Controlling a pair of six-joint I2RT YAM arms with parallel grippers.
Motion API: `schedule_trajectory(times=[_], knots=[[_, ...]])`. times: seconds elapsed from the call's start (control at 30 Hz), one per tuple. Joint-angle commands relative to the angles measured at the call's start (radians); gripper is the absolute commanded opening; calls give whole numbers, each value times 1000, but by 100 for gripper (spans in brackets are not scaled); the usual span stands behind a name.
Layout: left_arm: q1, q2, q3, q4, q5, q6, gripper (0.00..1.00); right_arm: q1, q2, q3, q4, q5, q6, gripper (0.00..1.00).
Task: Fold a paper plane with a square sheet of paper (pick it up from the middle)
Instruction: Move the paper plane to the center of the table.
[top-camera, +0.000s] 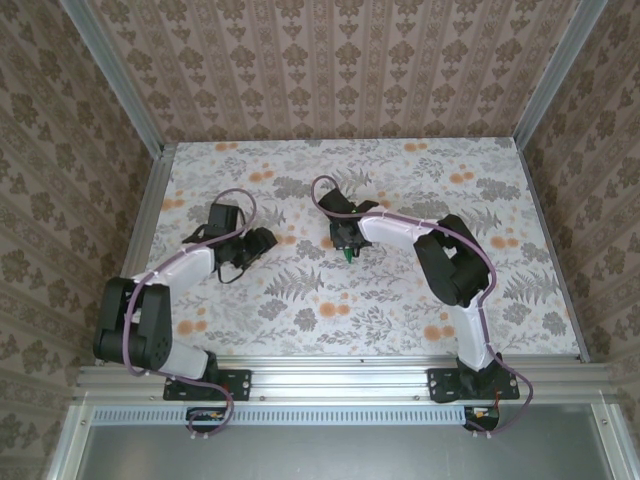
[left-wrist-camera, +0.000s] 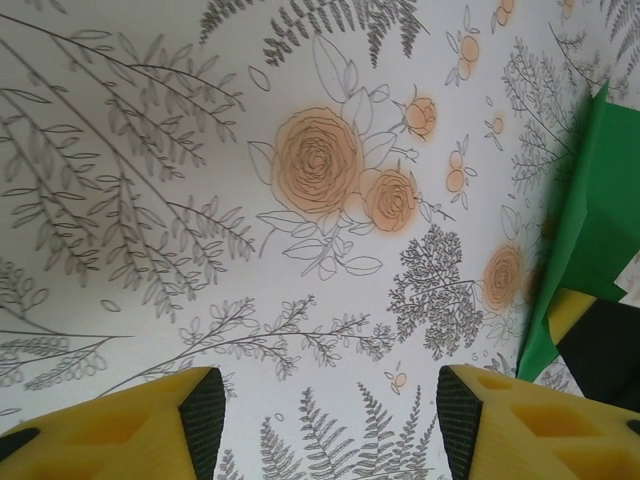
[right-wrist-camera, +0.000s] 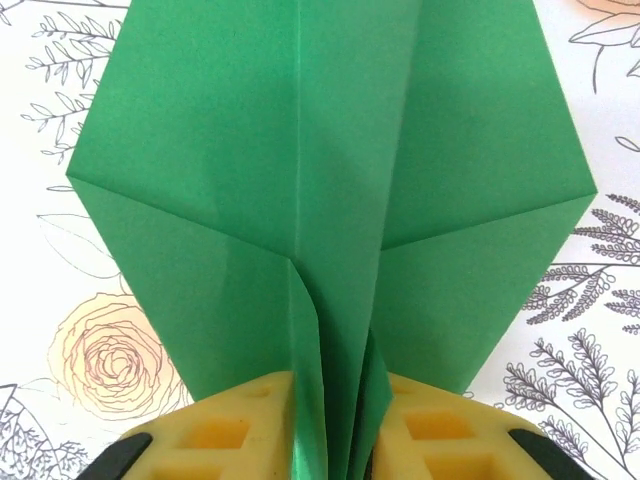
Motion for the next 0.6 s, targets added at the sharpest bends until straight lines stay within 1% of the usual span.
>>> schedule_trajectory(times=[0.0, 0.13, 0.2, 0.27, 0.33, 0.43, 0.5, 0.57], knots=[[18, -51, 32, -74, -44, 54, 62, -5, -85, 36, -72, 15, -22, 34], [40, -102, 81, -165, -117, 118, 63, -23, -255, -7, -66, 34, -49, 57], [57, -135, 103, -209, -167, 150, 63, -41, -348, -61, -34, 45, -61, 62], [74, -168, 117, -244, -225, 179, 67, -79, -444, -125, 14, 47, -70, 66], [99, -207, 118, -263, -281, 202, 71, -125, -559, -208, 71, 81, -87, 72], [151, -249, 102, -271, -345, 226, 78, -182, -699, -334, 148, 160, -131, 86], [189, -286, 76, -259, -401, 246, 82, -224, -795, -421, 201, 215, -181, 100], [213, -344, 17, -213, -467, 270, 89, -268, -858, -493, 224, 247, -210, 100]])
